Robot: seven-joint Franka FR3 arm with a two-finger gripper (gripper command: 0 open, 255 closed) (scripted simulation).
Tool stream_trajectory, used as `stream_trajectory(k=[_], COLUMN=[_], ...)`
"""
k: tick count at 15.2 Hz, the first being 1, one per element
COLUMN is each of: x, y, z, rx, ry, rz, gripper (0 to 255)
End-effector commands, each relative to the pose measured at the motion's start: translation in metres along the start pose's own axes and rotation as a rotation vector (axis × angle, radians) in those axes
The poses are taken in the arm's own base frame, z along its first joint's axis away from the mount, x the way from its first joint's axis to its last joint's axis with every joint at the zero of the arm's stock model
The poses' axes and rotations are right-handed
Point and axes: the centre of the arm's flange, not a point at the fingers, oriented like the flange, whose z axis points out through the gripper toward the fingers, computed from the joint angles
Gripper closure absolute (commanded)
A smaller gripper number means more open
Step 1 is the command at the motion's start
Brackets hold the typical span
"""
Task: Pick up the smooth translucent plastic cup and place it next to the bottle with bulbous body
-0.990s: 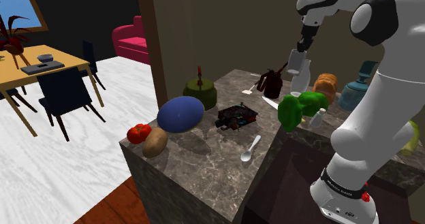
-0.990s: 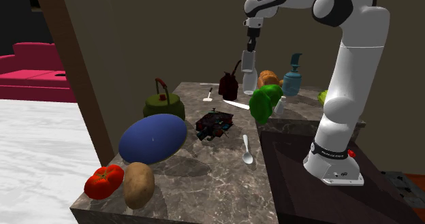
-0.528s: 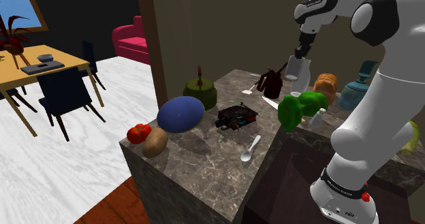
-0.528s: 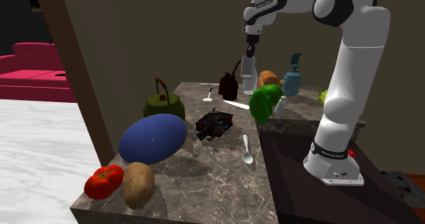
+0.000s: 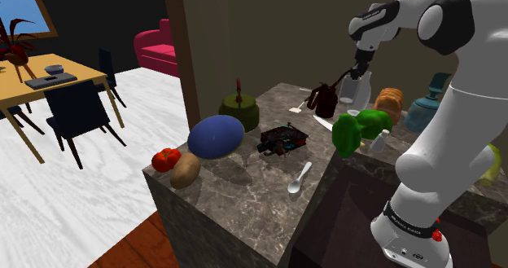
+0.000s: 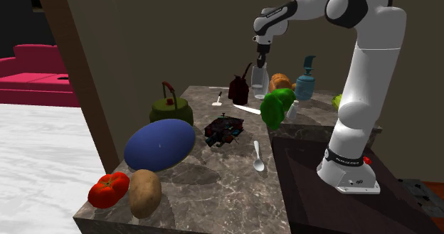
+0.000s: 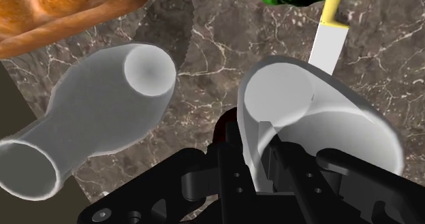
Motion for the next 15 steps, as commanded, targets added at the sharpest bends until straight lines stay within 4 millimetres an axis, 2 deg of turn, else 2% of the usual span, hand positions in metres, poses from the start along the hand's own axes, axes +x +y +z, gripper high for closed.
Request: stream_trajectory(k=[1, 15], x=[-0.001, -0.006], y=[-0.001, -0.003], z=[0.010, 0.083], rx=[-0.001, -0.001], ry=[0.001, 0.001], rz=[0.000, 0.000], gripper=[255, 255])
